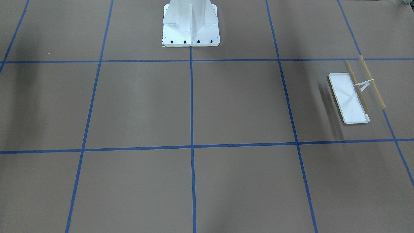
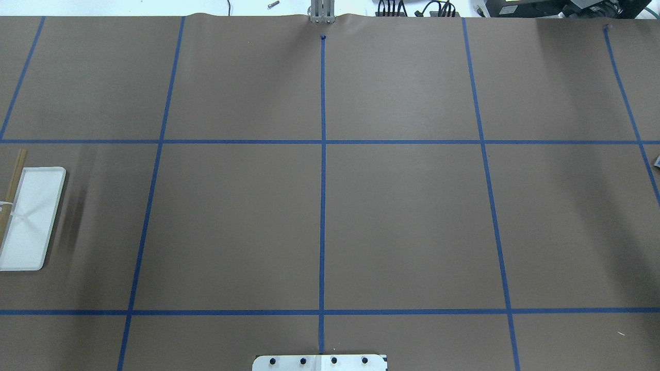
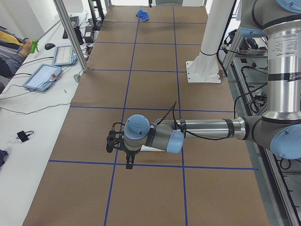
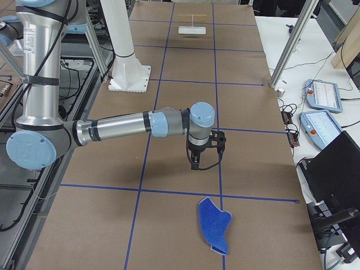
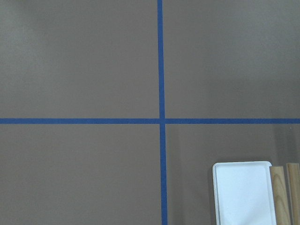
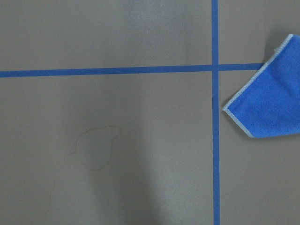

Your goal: Hang towel on rack

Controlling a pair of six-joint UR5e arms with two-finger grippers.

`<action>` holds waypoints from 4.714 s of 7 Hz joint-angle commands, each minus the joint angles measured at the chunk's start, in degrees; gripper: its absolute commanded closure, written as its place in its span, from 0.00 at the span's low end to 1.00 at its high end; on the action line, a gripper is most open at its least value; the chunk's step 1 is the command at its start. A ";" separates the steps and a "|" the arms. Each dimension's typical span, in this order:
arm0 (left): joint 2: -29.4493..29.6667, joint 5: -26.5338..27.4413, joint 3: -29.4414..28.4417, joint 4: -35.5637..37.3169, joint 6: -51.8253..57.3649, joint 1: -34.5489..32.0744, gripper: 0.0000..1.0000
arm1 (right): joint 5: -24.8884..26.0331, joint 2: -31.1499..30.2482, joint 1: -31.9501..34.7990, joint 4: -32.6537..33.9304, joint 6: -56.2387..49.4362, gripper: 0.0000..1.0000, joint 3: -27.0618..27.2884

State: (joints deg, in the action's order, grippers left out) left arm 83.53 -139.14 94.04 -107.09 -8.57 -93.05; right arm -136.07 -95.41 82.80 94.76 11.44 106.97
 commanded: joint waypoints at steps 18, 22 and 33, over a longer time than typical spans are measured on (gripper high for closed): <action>-2.06 -0.26 -0.78 -2.60 0.13 0.15 0.02 | 7.11 28.96 2.21 -28.01 -48.36 0.02 -66.58; -2.06 -0.26 -0.79 -2.60 0.13 0.15 0.02 | 8.28 30.63 0.44 -33.50 -50.38 0.89 -73.49; 4.33 -4.91 -1.05 -10.40 -22.28 5.67 0.02 | -5.34 24.48 -3.37 12.20 -11.84 1.00 -0.24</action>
State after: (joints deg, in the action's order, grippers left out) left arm 84.93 -143.80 92.97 -114.86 -21.33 -89.91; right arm -140.72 -70.94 85.55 106.06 -14.14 99.02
